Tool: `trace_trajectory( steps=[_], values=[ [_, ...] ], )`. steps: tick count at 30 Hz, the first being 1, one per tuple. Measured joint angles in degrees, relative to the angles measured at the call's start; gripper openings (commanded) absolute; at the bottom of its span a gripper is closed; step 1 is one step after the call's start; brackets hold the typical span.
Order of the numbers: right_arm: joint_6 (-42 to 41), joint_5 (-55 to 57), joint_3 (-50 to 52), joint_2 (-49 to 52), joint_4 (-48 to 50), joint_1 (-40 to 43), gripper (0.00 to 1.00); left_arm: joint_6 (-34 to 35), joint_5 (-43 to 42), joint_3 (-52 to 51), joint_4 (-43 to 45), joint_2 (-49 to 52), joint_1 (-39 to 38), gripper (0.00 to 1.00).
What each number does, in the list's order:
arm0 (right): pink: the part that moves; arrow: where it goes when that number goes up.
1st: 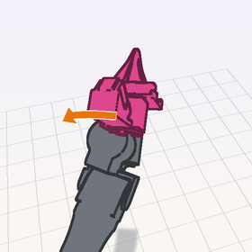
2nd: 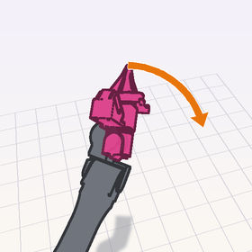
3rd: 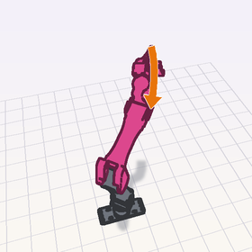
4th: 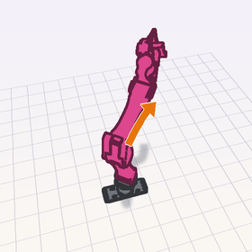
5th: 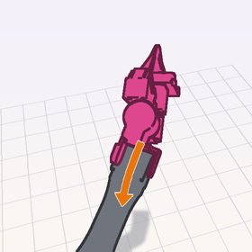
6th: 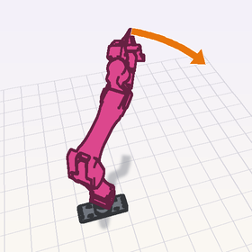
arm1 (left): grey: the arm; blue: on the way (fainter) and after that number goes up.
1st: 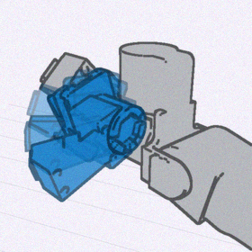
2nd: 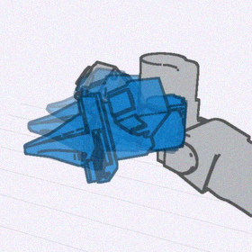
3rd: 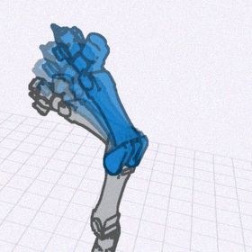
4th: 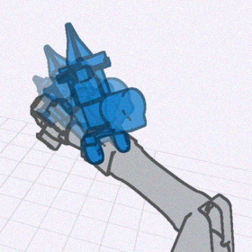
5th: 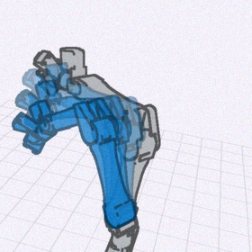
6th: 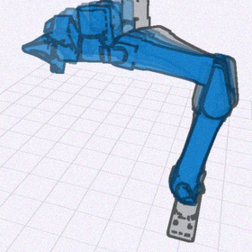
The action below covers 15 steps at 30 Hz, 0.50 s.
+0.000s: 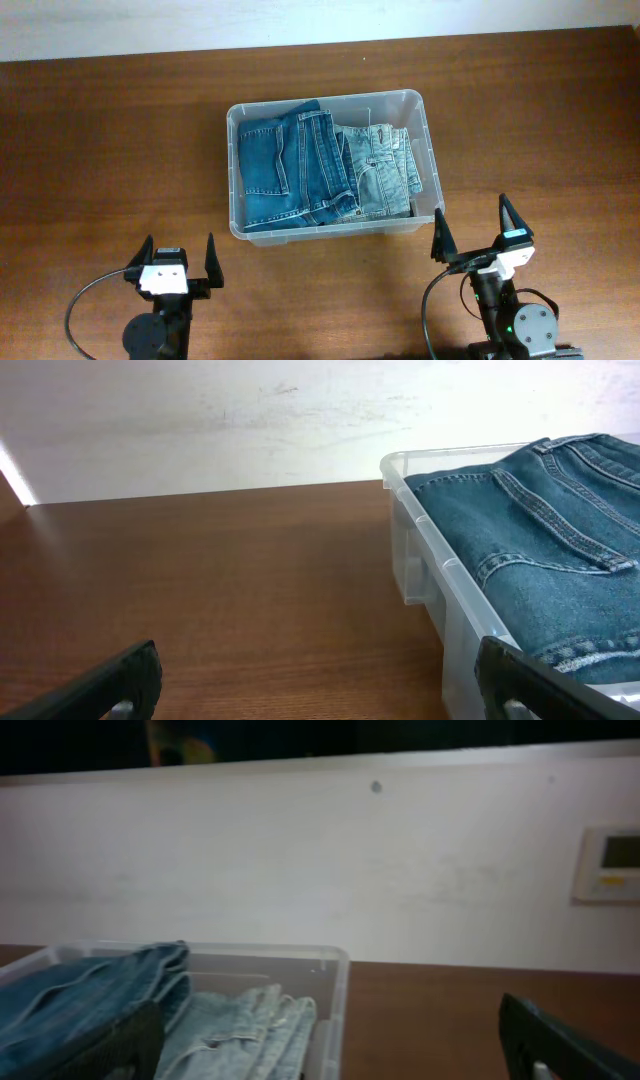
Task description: Pack container
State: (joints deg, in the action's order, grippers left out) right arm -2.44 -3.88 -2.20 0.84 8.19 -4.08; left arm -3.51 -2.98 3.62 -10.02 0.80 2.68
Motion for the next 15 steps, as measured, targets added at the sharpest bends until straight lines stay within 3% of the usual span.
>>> trace_trajectory(
  steps=[15],
  values=[
    [-0.83, 0.00, 1.42, 0.00, -6.54, 2.62, 0.99, 0.00, -0.02, 0.00, 0.00, 0.00, 0.00, 1.00]
  ],
)
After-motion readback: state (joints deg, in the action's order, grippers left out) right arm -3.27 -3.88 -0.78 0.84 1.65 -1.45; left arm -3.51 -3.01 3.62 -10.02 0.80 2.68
